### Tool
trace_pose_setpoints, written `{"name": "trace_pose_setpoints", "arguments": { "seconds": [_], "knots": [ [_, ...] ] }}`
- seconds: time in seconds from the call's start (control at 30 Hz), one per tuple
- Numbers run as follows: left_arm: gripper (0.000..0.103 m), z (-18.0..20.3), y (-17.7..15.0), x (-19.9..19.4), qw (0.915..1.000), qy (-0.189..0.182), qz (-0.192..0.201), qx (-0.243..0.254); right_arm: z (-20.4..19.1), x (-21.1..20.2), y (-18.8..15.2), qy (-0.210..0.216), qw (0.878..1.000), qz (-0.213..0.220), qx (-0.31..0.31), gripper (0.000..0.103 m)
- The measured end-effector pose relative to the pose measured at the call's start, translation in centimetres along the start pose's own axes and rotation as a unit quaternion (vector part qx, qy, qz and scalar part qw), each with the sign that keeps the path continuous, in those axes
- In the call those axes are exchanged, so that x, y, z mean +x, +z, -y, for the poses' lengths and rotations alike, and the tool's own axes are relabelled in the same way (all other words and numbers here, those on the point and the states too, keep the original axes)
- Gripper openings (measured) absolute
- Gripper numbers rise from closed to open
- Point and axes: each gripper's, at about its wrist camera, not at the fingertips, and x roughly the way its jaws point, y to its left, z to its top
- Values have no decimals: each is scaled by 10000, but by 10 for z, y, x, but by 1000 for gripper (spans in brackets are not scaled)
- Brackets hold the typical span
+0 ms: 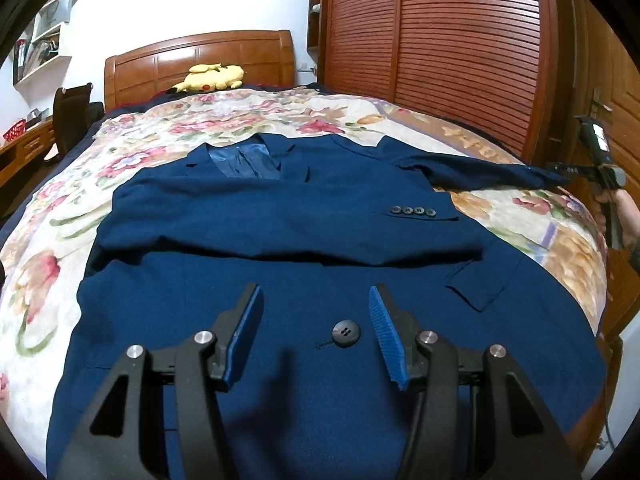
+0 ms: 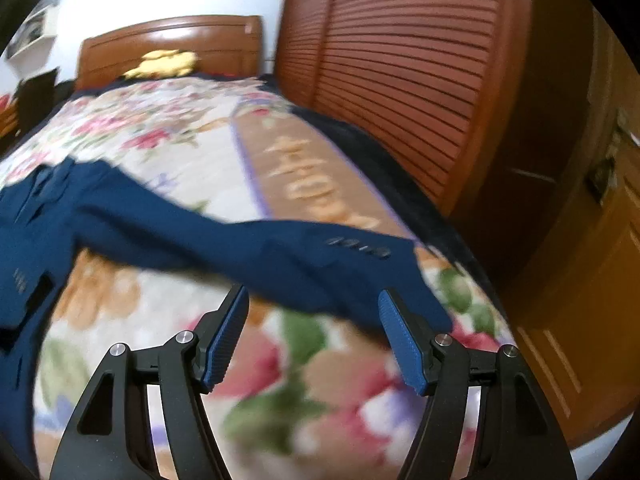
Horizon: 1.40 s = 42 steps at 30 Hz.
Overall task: Fold large clothes
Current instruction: 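Grasp the other sleeve cuff with the right tool and lift it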
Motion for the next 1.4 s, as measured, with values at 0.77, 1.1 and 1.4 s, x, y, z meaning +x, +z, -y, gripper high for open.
{"name": "trace_pose_setpoints", "arguments": {
  "seconds": [0.77, 1.1, 1.4],
  "knots": [
    [54, 7, -10, 5, 9996, 147, 81, 221, 38, 48, -1, 136, 9943, -874, 601, 13],
    [54, -6, -10, -16, 9998, -23, 214, 17, 5, -70, 57, -62, 9983, 548, 192, 10],
    [54, -26, -12, -39, 9994, 81, 334, -35, -51, -144, 100, 52, 9907, 1345, -185, 9]
  ]
}}
